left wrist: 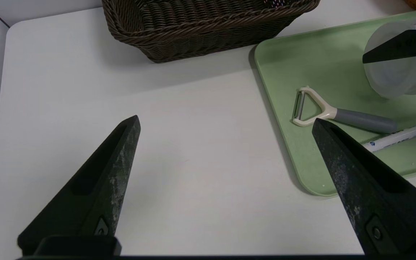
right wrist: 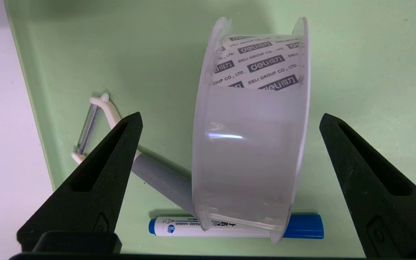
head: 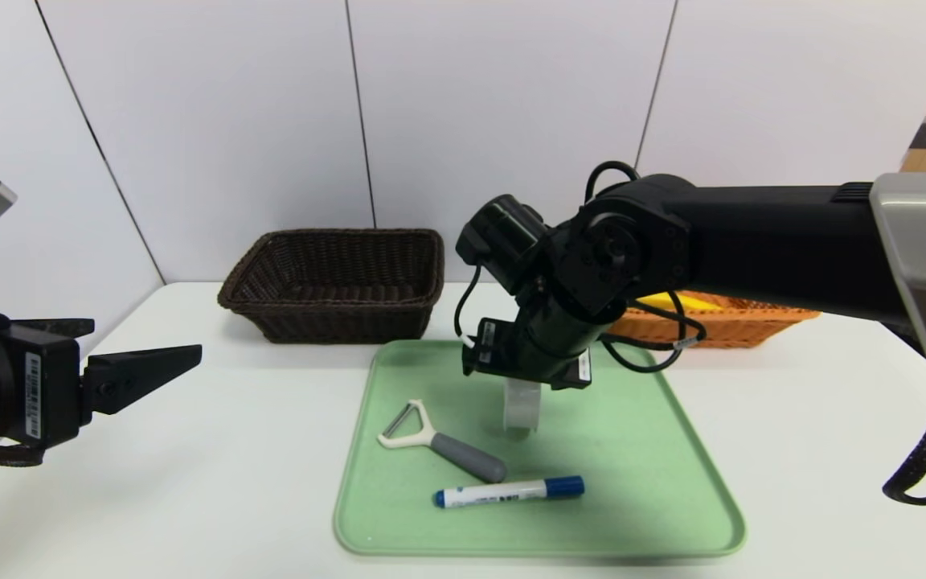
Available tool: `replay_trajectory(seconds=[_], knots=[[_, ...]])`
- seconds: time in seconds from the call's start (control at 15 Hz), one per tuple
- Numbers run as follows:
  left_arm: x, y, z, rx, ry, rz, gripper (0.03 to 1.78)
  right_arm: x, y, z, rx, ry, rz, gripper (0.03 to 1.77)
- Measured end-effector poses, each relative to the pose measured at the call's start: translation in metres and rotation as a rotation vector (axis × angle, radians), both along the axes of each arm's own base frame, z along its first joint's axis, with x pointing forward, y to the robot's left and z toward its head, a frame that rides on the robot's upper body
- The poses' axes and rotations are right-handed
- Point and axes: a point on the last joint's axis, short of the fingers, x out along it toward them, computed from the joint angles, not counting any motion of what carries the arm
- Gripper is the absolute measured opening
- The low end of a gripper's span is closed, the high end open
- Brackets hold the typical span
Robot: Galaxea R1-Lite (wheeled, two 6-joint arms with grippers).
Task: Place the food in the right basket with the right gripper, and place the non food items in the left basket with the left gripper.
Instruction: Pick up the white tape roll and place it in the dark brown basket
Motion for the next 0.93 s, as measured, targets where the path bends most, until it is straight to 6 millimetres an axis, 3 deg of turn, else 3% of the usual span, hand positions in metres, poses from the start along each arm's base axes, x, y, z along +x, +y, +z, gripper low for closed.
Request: replay_trajectory(seconds=[0.53,0.93], knots=[[0.001,0.0,0.0,-0.001,0.001,-0.001,1.69,0.004,0.002,-0.011,-0.03,0.015,0.006,1.69],[0.0,0.0,0.0,-0.001,-0.001,0.002,1.69,0.006,0.002,-0.016,-0.043,0.023,0.005,0.87]])
